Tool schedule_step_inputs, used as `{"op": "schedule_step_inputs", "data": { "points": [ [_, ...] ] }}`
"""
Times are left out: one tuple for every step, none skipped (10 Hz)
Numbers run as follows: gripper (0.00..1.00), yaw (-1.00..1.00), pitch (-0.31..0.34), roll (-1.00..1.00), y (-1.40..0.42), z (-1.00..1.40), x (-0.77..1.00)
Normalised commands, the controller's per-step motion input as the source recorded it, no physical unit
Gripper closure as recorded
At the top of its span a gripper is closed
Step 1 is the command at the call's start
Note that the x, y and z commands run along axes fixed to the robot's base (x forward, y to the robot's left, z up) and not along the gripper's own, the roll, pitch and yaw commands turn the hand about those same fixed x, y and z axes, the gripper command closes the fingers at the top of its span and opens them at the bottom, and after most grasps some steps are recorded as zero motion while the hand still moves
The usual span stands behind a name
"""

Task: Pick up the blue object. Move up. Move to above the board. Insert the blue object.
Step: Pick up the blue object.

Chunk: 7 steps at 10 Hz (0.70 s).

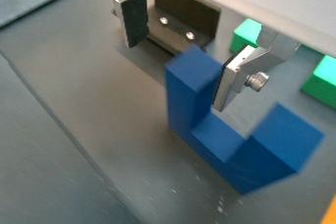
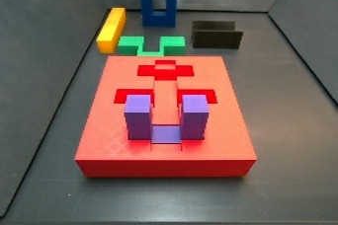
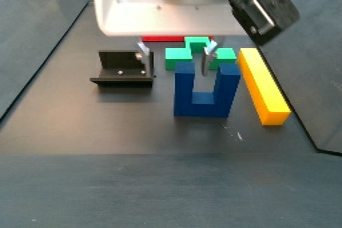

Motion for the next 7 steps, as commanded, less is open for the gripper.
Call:
{"op": "schedule_step_inputs", "data": {
  "points": [
    [0.0, -0.06, -0.084, -0.06, 0.0, -0.3, -0.2],
    [0.0, 0.0, -0.106, -0.03, 0.0, -0.31, 0.0],
    [0.0, 0.0, -0.104, 0.0, 0.0, -0.32, 0.11],
    [0.0, 0.0, -0.076, 0.0, 0.0, -0.23, 0.06],
    [0.0, 0.0, -0.06, 0.0, 0.0, -0.18, 0.02],
    [0.0, 0.0, 0.0, 0.0, 0.0, 0.0, 0.0],
    [1.0, 0.0, 0.0, 0.0, 0.0, 0.0, 0.0]
  ]
}}
